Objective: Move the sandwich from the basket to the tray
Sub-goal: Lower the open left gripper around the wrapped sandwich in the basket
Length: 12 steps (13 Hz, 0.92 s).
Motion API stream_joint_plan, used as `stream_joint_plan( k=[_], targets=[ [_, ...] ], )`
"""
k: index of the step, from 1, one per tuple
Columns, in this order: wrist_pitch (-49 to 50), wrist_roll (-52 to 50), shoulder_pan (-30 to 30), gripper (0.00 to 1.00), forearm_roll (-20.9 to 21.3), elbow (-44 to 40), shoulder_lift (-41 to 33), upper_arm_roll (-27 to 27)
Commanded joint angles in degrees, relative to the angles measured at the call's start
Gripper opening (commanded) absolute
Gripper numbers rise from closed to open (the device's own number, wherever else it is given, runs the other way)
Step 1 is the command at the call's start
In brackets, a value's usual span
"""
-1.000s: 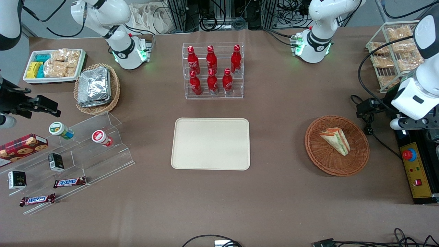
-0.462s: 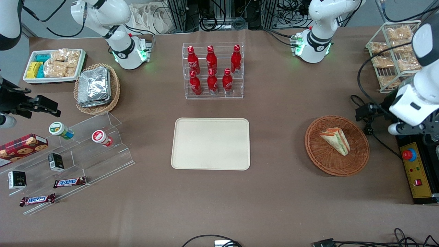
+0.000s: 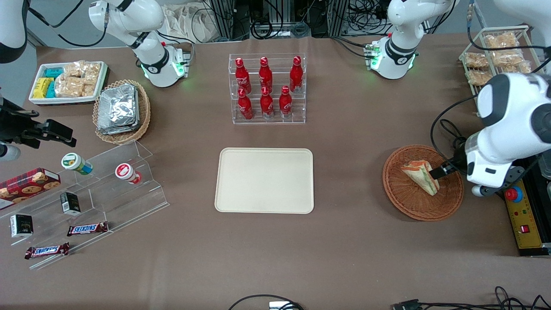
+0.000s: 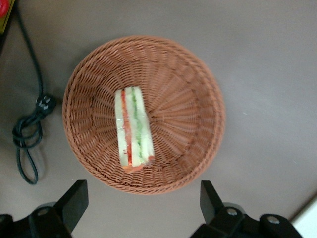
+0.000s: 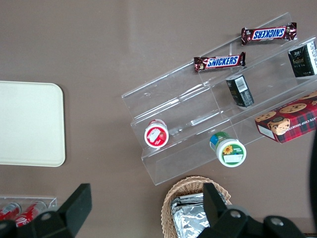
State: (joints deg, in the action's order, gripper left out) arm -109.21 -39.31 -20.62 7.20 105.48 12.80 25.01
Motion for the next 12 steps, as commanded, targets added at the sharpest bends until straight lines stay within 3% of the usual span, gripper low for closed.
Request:
stream_joint_plan(
  k=[1,3,7,12],
  targets=[
    [-1.1,-8.05,-0.21,1.0,5.42,3.49,2.66,-0.31],
    [-4.5,-8.59,-0.38,1.0,9.93,7.44,3.19,-1.01],
    [-16.63,-8.85,-0.3,1.0,10.29,15.19,3.02,-4.35],
    [-16.66,-14.55,0.58,1.0,9.23,12.92,3.72,-4.0]
  ],
)
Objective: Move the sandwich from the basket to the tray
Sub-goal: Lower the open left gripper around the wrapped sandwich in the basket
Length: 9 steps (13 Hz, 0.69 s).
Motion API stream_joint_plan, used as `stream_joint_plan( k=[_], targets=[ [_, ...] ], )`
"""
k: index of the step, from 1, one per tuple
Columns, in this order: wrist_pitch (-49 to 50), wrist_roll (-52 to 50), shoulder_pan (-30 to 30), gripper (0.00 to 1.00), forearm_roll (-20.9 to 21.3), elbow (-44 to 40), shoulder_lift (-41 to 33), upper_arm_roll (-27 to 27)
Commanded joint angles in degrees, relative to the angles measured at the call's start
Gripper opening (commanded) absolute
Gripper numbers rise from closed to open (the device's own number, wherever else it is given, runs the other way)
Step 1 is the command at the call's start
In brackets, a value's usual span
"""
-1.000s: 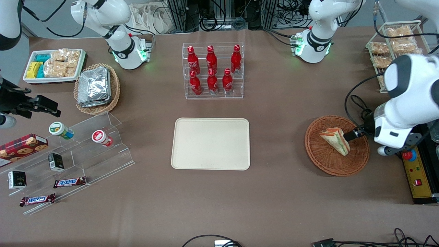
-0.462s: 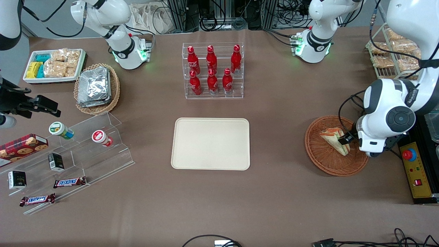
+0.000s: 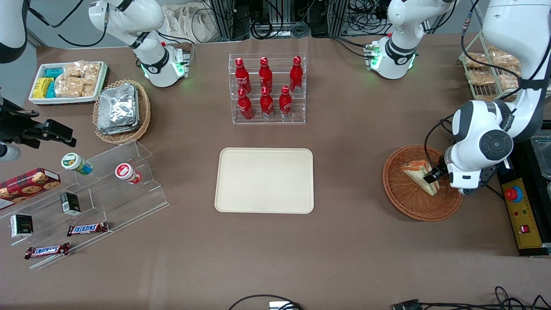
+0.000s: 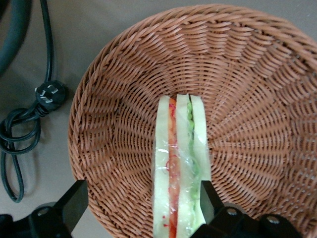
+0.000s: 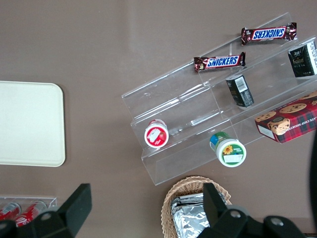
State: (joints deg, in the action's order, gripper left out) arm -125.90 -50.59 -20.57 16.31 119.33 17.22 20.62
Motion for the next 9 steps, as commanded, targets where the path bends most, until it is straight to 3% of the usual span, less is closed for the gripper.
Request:
stream_joint_plan(
  k=[1,9],
  targets=[
    [-0.05,-4.68,0.79,1.0,0.3,-1.2,-0.7,0.48],
    [-2.07,-6.45,1.05,1.0,0.04,-1.73,2.38,0.48]
  ],
)
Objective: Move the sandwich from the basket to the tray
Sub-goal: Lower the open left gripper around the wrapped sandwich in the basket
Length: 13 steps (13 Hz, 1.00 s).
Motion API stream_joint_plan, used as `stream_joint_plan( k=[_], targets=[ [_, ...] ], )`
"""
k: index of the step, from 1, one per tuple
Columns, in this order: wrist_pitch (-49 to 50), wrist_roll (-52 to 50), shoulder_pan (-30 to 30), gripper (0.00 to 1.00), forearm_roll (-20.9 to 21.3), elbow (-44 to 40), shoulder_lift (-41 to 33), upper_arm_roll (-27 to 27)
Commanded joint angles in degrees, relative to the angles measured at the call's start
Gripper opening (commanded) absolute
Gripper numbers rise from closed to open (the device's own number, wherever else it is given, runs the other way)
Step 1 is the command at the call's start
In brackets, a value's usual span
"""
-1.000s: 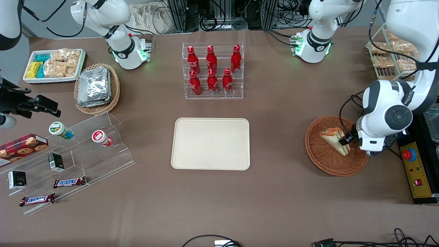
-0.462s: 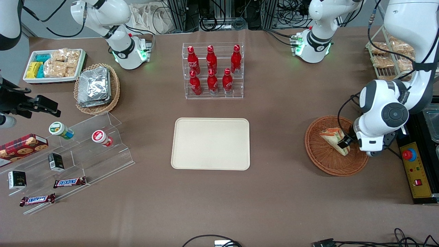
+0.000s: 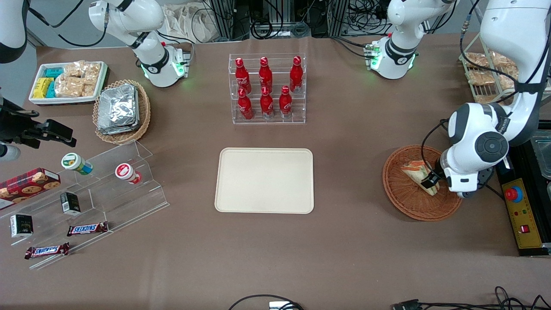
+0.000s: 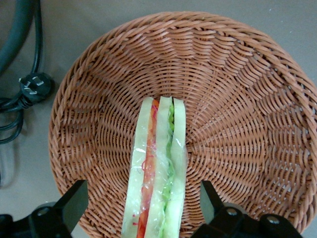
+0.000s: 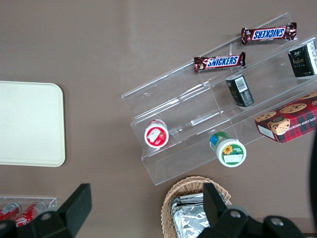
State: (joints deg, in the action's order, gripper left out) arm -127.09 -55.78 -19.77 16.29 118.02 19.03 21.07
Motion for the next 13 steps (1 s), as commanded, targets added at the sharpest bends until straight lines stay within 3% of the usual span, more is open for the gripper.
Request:
stream_joint_plan(
  k=[1,11,12,13],
  targets=[
    [-0.96,-1.44,0.34,1.0,0.05,-0.5,0.74,0.02],
    [-2.81,-1.27,0.96,1.0,0.05,2.66,3.12,0.64],
    [-2.81,-1.35,0.87,0.97,0.05,2.75,3.03,0.64],
    [-2.81,-1.35,0.87,0.77,0.05,2.66,3.03,0.64]
  ],
)
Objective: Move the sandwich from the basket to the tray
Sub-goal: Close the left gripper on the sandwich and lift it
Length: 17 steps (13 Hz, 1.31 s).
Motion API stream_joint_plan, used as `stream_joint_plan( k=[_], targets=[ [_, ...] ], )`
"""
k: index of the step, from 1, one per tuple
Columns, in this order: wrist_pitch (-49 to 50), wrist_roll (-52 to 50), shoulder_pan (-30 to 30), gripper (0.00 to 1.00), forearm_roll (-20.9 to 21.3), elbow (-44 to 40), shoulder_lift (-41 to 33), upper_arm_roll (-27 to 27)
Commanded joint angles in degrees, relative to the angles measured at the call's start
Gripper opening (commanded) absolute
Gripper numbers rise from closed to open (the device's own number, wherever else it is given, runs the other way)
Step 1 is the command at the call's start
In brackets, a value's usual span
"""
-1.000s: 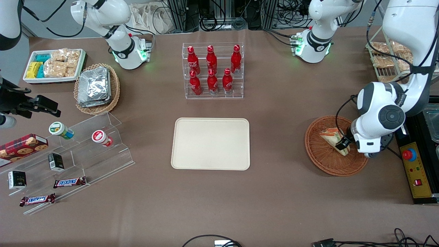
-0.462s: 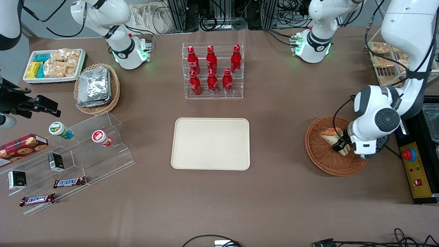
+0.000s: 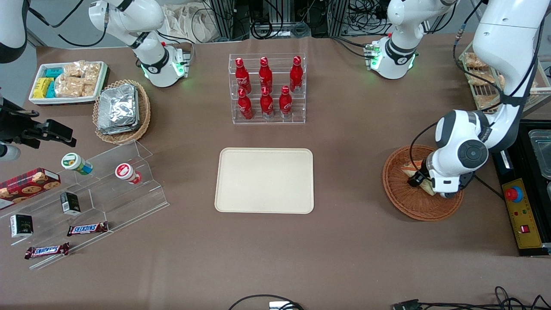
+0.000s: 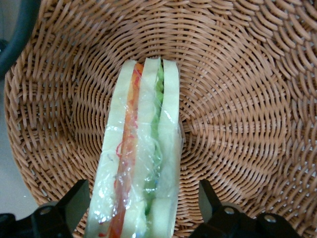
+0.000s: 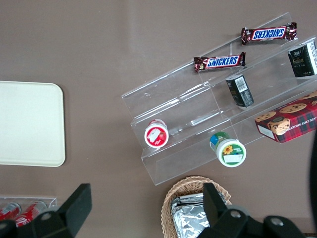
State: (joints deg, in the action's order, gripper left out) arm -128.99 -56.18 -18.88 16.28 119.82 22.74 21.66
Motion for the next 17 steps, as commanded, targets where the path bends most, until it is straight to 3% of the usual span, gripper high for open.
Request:
stream_joint_plan(
  k=[1,3,4,9,13,17],
  targets=[
    [-0.92,-0.94,-0.11,0.57,0.07,0.85,-0.68,0.05],
    [-0.83,-1.03,-0.19,0.05,-0.11,0.68,-0.77,0.05],
    [-0.48,-1.03,-0.11,0.0,-0.2,0.5,-1.03,0.05],
    [1.36,0.2,-0.11,0.0,-0.11,-0.29,-5.68,2.68],
    [10.23,9.07,-0.02,0.0,-0.2,-7.65,-5.95,6.98],
    [30.07,12.39,0.07,0.0,-9.75,-27.05,-2.1,13.05]
  ],
)
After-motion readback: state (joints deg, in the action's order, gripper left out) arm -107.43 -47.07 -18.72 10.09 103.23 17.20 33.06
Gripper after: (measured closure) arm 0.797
